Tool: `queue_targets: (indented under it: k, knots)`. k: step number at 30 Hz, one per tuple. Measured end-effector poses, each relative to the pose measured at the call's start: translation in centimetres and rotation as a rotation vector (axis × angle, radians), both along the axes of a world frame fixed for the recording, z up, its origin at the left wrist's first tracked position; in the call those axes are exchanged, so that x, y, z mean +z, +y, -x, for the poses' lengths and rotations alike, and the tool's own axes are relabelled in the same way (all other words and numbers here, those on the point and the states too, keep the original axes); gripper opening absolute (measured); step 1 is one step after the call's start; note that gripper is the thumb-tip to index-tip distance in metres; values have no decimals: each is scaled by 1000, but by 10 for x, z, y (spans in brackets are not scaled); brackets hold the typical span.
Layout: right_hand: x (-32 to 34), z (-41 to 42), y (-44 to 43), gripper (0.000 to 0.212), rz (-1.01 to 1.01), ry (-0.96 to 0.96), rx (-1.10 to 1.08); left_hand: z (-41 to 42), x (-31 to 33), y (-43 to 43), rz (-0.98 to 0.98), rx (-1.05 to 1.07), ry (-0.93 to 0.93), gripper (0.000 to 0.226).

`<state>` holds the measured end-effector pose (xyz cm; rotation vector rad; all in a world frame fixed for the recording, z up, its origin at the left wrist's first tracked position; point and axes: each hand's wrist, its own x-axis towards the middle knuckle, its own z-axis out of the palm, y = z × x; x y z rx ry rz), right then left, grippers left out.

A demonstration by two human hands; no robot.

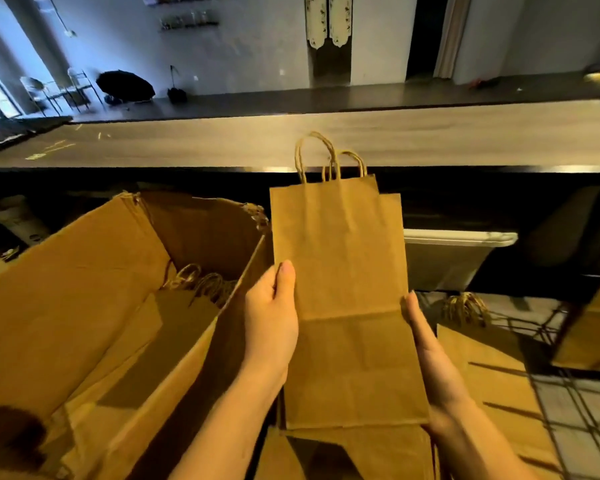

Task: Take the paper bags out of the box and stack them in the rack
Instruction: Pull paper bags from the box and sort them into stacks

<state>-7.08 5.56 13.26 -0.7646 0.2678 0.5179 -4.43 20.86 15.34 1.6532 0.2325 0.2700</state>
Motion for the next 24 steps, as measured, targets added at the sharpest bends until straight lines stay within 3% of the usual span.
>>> queue_targets:
  k: [5, 9, 14, 17, 22, 24]
  knots:
    - [-33, 26, -45, 52, 8, 57, -55, 13, -46, -40, 40, -112, 170, 20]
    - [-65, 38, -73, 32, 219, 15, -160, 23, -79, -64, 63, -133, 365, 26]
    - [-92, 50, -116, 44, 418, 36, -286, 32, -104, -82, 54, -106, 487, 46]
    - [-101, 55, -142, 24, 602, 50, -395, 33, -112, -89, 48, -74, 513, 49]
    - [-138, 54, -175, 26, 816, 101, -468, 38, -119, -100, 64, -73, 543, 47]
    - [-156, 54, -177, 39, 929, 124, -455, 40, -122, -101, 70, -81, 575, 49]
